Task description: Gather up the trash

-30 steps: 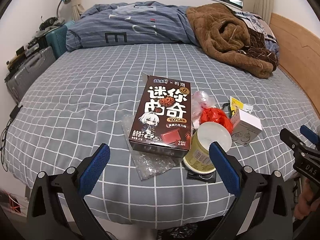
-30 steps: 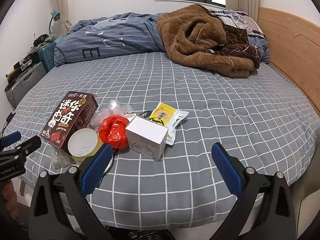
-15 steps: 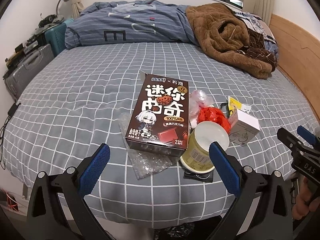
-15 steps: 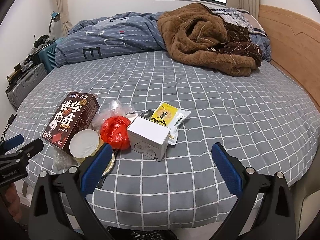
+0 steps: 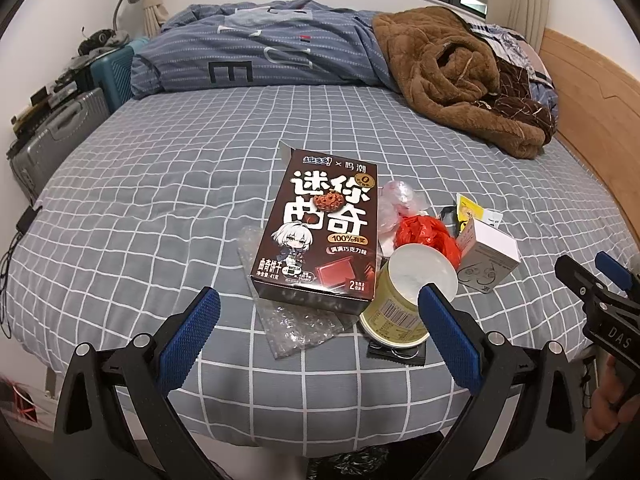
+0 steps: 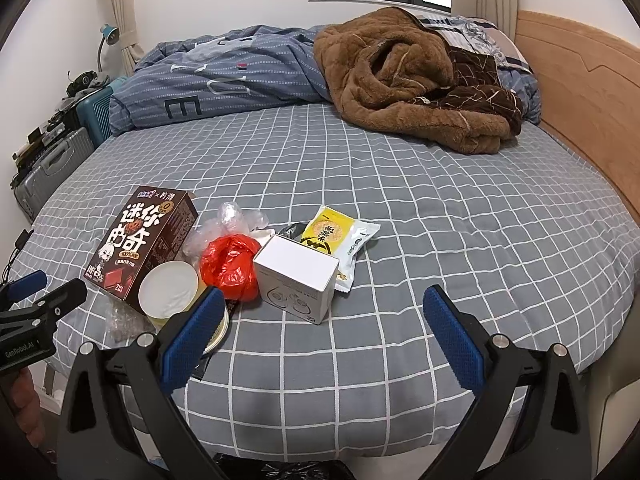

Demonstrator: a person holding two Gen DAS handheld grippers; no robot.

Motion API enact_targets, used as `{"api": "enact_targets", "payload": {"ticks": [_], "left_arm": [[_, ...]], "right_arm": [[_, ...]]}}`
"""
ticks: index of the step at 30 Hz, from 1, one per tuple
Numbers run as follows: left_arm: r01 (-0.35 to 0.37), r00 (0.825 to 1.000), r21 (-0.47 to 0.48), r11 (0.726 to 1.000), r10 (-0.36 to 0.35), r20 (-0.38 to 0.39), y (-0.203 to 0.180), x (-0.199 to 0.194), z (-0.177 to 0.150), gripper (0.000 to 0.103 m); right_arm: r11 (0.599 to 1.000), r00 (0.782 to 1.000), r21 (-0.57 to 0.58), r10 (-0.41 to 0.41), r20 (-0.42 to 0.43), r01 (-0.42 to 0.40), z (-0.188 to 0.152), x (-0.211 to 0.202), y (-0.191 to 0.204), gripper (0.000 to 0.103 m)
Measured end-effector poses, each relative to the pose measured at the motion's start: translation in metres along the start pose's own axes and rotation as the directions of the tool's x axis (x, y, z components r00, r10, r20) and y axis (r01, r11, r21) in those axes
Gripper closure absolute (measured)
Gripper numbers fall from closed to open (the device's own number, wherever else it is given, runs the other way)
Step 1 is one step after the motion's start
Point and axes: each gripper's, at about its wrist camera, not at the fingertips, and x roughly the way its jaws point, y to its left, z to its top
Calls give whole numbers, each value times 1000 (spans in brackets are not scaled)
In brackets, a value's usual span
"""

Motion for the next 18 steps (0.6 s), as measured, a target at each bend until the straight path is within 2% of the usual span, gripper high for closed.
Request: {"api": "enact_targets", "payload": {"ticks": [18], "left_arm": [[-4,1000,10,1000,4,4,-2,-6,3,6]], "right_arm": [[1000,1000,-5,-4,-4,4,-1,1,1,7]]}}
